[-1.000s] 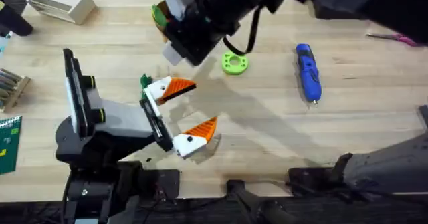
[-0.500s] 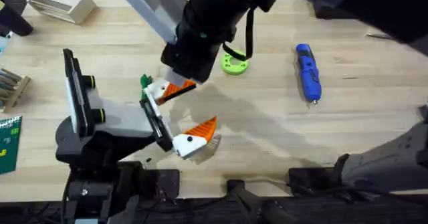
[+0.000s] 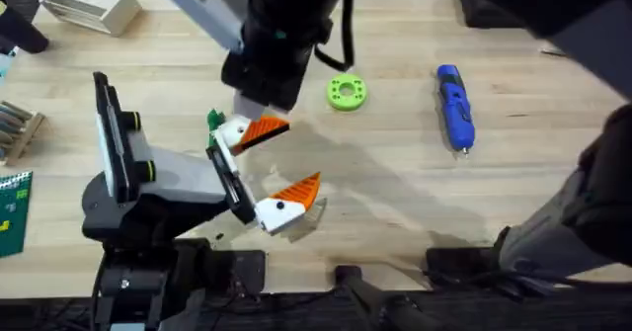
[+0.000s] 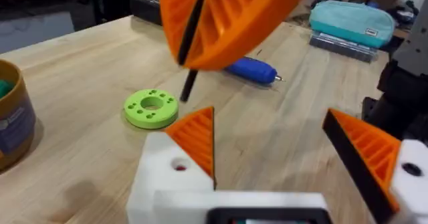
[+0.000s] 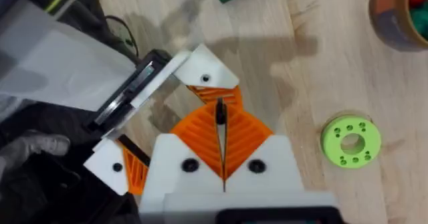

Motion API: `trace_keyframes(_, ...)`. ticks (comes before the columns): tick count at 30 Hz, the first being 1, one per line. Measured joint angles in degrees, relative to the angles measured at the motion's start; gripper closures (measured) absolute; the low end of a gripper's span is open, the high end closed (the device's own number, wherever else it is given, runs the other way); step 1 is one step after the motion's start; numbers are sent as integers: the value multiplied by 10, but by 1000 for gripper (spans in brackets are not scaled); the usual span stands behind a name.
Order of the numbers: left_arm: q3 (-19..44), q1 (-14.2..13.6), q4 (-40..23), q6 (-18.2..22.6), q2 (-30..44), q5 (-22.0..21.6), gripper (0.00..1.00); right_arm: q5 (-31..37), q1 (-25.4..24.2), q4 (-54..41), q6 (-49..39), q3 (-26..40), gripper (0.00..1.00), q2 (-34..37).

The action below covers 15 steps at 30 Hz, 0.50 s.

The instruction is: Pick up the gripper from the table and insert it into the empty holder that is missing its gripper. Then pick up a screw, insert it into the mounting hole, and use the screwdriver to tighten it. Finally, clean up the table by picking up the vegetable and placing it into the bucket.

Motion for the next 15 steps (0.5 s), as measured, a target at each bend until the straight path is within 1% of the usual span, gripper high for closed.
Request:
trace_keyframes(4,0,0,0,0,0,0,15,4,12,-5,-15,1,995,15)
trace_keyframes(15,0,0,0,0,0,0,15,7,23,7,-37,1,995,14)
